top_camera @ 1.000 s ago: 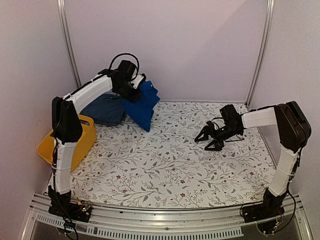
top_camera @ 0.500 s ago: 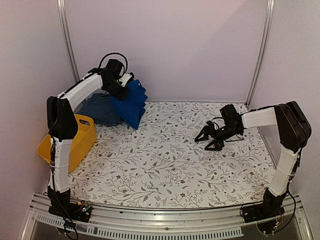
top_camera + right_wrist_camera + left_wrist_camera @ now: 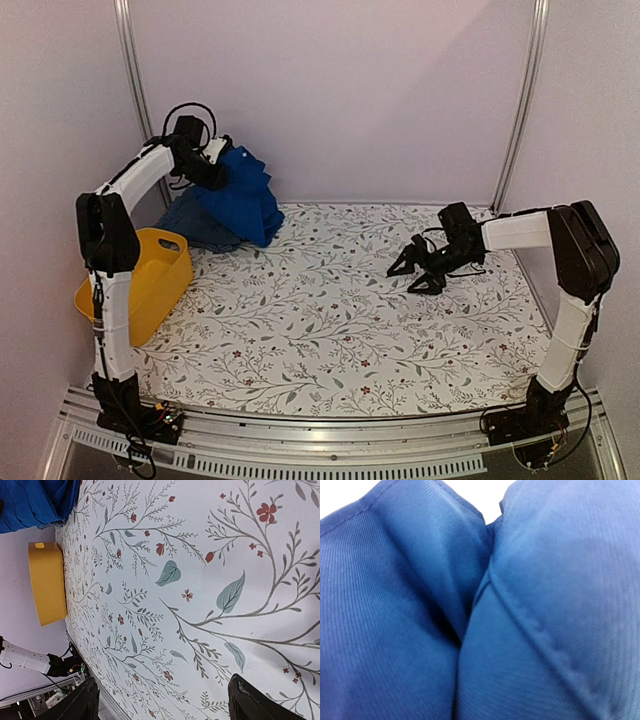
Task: Fold and stack the mixed laundry pile
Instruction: Place the square-folded skirt at the corner of the board.
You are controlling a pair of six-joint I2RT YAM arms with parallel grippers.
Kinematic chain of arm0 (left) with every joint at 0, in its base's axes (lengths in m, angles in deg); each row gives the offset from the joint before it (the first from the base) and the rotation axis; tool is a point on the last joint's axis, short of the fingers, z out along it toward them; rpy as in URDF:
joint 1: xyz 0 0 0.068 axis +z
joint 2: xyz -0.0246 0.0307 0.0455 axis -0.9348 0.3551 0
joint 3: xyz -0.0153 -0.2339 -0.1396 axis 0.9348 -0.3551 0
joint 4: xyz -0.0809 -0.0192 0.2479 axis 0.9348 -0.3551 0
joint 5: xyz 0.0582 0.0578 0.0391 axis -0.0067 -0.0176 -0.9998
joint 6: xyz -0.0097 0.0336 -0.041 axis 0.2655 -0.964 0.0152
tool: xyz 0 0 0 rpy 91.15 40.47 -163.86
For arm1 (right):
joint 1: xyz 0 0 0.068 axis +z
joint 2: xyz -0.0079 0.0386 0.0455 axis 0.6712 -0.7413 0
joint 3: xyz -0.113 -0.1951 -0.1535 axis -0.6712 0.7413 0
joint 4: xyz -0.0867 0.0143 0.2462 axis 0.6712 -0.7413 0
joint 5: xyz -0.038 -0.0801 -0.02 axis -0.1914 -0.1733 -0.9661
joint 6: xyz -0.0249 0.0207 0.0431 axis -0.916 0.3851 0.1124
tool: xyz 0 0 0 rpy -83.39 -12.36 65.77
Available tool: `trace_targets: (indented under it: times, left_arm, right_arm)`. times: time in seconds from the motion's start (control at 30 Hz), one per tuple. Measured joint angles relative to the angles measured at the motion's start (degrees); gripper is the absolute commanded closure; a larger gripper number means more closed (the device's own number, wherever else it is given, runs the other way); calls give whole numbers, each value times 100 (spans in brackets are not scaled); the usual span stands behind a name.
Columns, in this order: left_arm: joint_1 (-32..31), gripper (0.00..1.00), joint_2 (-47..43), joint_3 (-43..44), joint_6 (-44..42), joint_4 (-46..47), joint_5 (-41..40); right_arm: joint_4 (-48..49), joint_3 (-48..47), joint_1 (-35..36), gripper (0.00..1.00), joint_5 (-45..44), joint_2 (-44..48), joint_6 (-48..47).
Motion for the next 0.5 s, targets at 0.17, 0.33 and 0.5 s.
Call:
trace_targets:
  times: [0.17, 0.33, 0.5]
  left_arm:
    - [562, 100, 4, -9, 195, 212, 487]
    - [1012, 99, 133, -37, 402, 529, 918]
    - [1226, 88, 581, -37, 531, 730, 1143]
  right_arm:
    - [-44, -225, 0, 12, 0, -216, 0]
    - [-136, -435, 0, 11, -4, -398, -24]
    - [-221, -531, -2, 11, -24, -442, -66]
